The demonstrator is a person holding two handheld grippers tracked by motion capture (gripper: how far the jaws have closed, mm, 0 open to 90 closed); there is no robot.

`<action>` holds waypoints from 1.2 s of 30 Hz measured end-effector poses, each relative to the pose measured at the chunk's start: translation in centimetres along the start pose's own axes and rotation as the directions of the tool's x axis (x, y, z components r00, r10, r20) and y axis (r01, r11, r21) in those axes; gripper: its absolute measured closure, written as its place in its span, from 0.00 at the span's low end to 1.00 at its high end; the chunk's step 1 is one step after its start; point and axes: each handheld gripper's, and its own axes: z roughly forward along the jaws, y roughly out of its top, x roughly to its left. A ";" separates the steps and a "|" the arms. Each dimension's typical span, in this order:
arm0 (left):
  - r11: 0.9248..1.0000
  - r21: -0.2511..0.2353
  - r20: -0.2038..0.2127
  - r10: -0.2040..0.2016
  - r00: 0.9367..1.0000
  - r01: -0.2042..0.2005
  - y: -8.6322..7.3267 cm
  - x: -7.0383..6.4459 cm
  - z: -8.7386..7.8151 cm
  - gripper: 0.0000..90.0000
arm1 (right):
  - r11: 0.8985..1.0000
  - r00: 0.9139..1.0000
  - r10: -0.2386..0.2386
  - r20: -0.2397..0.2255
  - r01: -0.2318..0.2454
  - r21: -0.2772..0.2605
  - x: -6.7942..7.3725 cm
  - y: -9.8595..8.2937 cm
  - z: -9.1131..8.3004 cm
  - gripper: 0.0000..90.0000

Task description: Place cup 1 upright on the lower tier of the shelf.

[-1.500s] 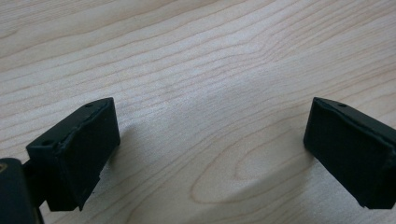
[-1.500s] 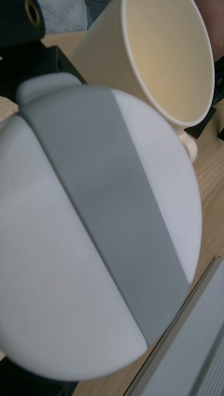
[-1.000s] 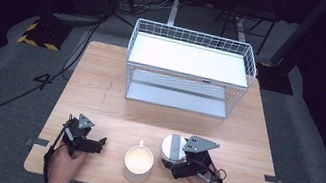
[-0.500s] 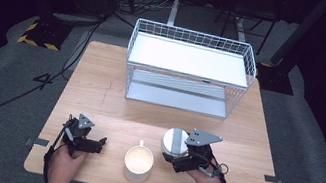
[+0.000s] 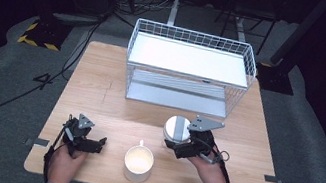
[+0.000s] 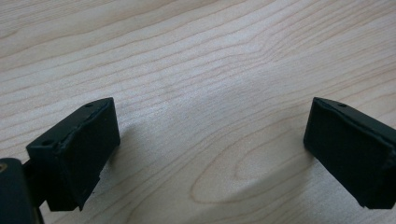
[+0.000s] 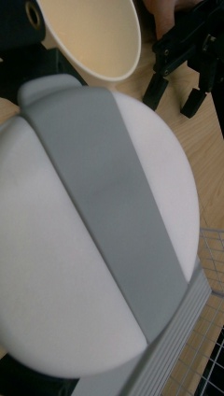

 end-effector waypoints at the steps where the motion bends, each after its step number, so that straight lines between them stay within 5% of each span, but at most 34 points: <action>1: 1.000 0.000 0.000 0.000 1.000 0.000 0.0 0.0 0.0 0.05 | 1.000 1.000 0.003 0.002 -0.003 0.002 -0.3 0.1 0.1 0.08; 23: 1.000 -0.001 0.000 -0.002 1.000 0.002 0.0 0.0 0.0 0.05 | 0.998 0.993 0.057 0.107 -0.055 -0.021 -4.8 3.0 1.5 0.08; 36: 1.000 -0.001 0.001 -0.001 1.000 0.001 0.0 0.0 0.0 0.05 | 0.996 0.972 0.090 0.216 -0.086 -0.029 -7.5 4.1 3.7 0.08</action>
